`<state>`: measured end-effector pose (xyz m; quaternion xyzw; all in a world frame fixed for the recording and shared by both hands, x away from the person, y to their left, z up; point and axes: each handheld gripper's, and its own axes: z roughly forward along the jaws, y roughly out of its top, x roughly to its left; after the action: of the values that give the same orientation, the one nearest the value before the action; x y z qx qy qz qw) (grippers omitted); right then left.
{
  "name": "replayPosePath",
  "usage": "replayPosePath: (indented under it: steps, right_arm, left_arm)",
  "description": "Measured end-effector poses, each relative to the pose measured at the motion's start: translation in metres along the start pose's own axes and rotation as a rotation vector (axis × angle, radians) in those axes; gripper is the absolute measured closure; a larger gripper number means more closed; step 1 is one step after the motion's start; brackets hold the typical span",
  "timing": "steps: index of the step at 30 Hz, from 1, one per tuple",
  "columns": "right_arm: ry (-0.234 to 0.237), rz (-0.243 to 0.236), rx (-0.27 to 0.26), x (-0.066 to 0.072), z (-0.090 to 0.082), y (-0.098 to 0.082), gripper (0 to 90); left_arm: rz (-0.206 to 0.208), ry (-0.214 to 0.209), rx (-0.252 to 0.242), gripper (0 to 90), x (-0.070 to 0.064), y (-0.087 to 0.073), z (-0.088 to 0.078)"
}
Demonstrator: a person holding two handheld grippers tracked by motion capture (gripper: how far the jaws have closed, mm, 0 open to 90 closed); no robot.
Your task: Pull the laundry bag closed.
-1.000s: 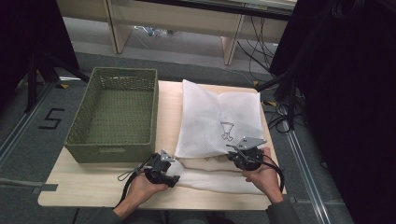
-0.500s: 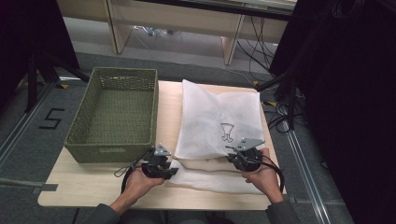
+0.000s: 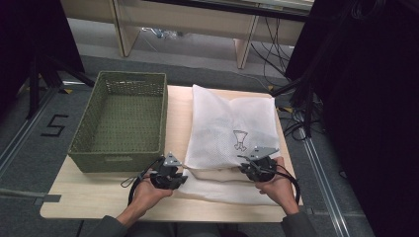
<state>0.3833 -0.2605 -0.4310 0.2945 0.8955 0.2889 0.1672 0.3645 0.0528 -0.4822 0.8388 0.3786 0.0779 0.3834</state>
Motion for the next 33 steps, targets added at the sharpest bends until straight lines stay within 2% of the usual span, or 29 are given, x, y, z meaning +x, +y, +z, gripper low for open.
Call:
replayPosePath:
  steps: [6, 8, 11, 12, 15, 18, 20, 23, 27, 29, 33]
  right_arm:
    - [0.008, 0.025, 0.005, 0.001, 0.000, 0.001, 72.2]
    - [0.001, 0.031, -0.032, 0.000, -0.004, 0.004, 66.9]
    - [-0.007, 0.060, -0.068, 0.001, -0.012, 0.009, 63.2]
    - [-0.007, 0.057, -0.083, 0.001, -0.014, 0.011, 62.6]
    - [0.011, 0.066, -0.118, 0.006, -0.021, 0.018, 61.9]
    - [0.031, 0.053, -0.123, 0.013, -0.024, 0.026, 61.0]
    - [0.062, 0.051, -0.130, 0.016, -0.020, 0.031, 61.4]
    - [0.083, 0.045, -0.110, 0.023, -0.008, 0.038, 61.6]
    - [0.125, 0.037, -0.117, 0.031, 0.008, 0.053, 62.6]
    - [0.147, 0.040, -0.108, 0.038, 0.015, 0.059, 63.2]
    - [0.171, 0.009, -0.090, 0.049, 0.033, 0.070, 64.2]
  left_arm:
    - [0.022, 0.007, 0.006, 82.6, -0.004, -0.001, 0.001]
    - [0.025, 0.007, 0.004, 82.6, -0.005, -0.001, 0.001]
    - [0.031, 0.009, 0.005, 82.6, -0.006, -0.001, 0.002]
    - [0.032, 0.010, 0.005, 82.5, -0.006, -0.001, 0.001]
    - [0.032, 0.014, 0.008, 82.4, -0.006, -0.002, 0.002]
    - [0.031, 0.014, 0.006, 82.3, -0.006, -0.002, 0.001]
    - [0.032, 0.017, 0.001, 82.2, -0.007, -0.002, 0.001]
    - [0.037, 0.015, 0.002, 81.8, -0.009, -0.002, 0.002]
    - [0.037, 0.019, -0.004, 81.5, -0.011, -0.002, 0.001]
    - [0.051, 0.020, -0.003, 81.6, -0.013, -0.001, 0.001]
    - [0.076, 0.018, -0.003, 81.5, -0.020, -0.001, 0.002]
